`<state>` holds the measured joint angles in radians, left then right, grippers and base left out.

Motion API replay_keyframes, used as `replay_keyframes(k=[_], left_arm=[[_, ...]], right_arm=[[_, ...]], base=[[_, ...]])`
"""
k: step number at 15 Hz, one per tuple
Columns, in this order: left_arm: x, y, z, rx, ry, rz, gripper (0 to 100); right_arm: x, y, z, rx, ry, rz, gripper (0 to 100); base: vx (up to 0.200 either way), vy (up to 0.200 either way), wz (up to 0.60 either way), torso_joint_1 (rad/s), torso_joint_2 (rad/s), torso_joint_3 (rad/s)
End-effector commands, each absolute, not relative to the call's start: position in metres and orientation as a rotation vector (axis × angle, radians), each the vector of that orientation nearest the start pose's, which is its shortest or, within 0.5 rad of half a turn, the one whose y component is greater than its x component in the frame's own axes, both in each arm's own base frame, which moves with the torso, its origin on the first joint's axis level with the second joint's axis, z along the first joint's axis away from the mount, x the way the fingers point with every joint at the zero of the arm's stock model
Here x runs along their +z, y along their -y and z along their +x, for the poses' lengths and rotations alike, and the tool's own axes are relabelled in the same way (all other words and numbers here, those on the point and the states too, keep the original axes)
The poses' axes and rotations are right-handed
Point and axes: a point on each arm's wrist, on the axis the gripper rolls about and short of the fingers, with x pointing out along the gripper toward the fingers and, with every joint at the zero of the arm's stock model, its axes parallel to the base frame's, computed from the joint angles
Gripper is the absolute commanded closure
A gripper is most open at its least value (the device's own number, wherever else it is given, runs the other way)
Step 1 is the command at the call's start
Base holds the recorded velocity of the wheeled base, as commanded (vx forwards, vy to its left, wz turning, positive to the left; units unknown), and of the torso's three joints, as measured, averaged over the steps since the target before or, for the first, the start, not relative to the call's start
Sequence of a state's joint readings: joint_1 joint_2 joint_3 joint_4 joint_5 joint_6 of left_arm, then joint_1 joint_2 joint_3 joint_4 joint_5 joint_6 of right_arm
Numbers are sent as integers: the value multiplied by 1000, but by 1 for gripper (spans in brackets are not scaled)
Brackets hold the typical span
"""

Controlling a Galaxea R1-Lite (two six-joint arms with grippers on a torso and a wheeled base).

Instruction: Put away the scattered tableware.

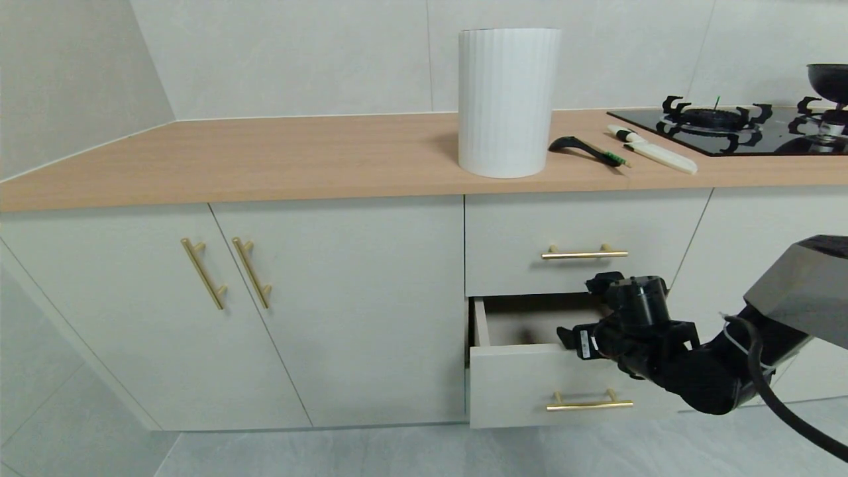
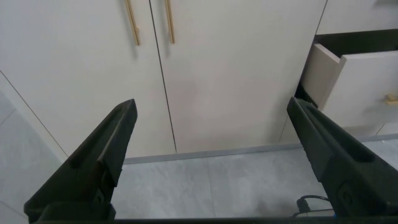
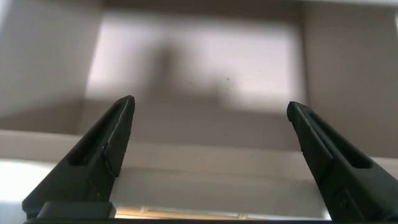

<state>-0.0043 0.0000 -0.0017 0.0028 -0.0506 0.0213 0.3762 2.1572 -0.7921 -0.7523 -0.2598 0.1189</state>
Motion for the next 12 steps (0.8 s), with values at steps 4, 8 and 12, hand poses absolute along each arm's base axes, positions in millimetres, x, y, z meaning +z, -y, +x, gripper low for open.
replay_keyframes(k=[4, 8, 12], left_arm=[[76, 1, -23, -55, -1, 21, 0], [76, 1, -23, -55, -1, 21, 0], [76, 1, -23, -55, -1, 21, 0]], right_arm=[[56, -123, 321, 124, -666, -86, 0], [79, -117, 294, 251, -823, -84, 0], [81, -117, 280, 295, -929, -175, 0]], base=[[0, 0, 0, 0, 0, 0], [0, 0, 0, 0, 0, 0], [0, 0, 0, 0, 0, 0]])
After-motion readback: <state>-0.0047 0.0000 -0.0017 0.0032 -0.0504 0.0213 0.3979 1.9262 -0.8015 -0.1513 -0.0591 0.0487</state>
